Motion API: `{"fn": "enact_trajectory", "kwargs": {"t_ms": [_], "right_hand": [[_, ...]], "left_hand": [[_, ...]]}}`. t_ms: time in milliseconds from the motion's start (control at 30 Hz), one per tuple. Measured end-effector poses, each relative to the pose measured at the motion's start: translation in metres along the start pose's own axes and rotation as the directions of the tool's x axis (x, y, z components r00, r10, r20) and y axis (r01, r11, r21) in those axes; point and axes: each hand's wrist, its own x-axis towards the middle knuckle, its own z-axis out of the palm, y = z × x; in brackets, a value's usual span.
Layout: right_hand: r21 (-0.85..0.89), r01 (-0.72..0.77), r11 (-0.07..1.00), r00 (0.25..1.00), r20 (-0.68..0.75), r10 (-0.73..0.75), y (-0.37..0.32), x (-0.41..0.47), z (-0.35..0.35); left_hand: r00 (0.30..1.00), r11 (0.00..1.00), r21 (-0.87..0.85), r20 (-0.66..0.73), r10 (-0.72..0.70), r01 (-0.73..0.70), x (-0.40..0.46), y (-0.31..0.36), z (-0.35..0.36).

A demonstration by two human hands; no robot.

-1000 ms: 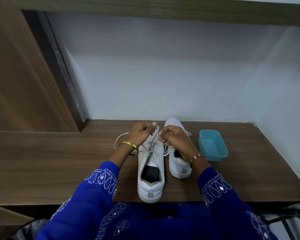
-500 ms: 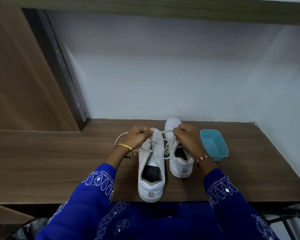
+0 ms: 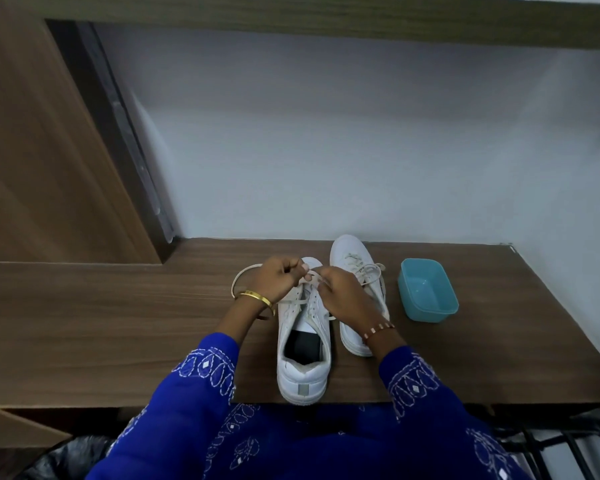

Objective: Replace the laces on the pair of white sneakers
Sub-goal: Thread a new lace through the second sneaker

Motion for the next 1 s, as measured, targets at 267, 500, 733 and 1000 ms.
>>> {"fn": "enact_trajectory", "kwargs": {"t_ms": [267, 500, 733, 1000], "right_hand": [[0.069, -0.12, 0.99, 0.989, -0.074, 0.125, 0.018, 0.001, -0.011], [0.327, -0.202, 0.923, 0.979, 0.042, 0.2, 0.005, -0.004, -0.004], [0.285, -0.213, 0.935, 0.975, 0.003, 0.221, 0.018, -0.006, -0.002], [0.511, -0.394, 0.764, 0.911, 0.104, 0.4, 0.035, -0.005, -0.007]], "left_hand": [[0.998, 0.997, 0.06, -0.048, -0.05, 0.053, 0.001, -0.02, -0.008], [0.996, 0.998, 0.067, -0.088, 0.008, -0.002, 0.001, -0.015, 0.012], [0.981, 0.993, 0.072, -0.179, -0.075, 0.09, 0.002, -0.027, 0.02], [0.977, 0.865, 0.454, -0.066, -0.205, 0.212, -0.007, -0.045, 0.018]]}}
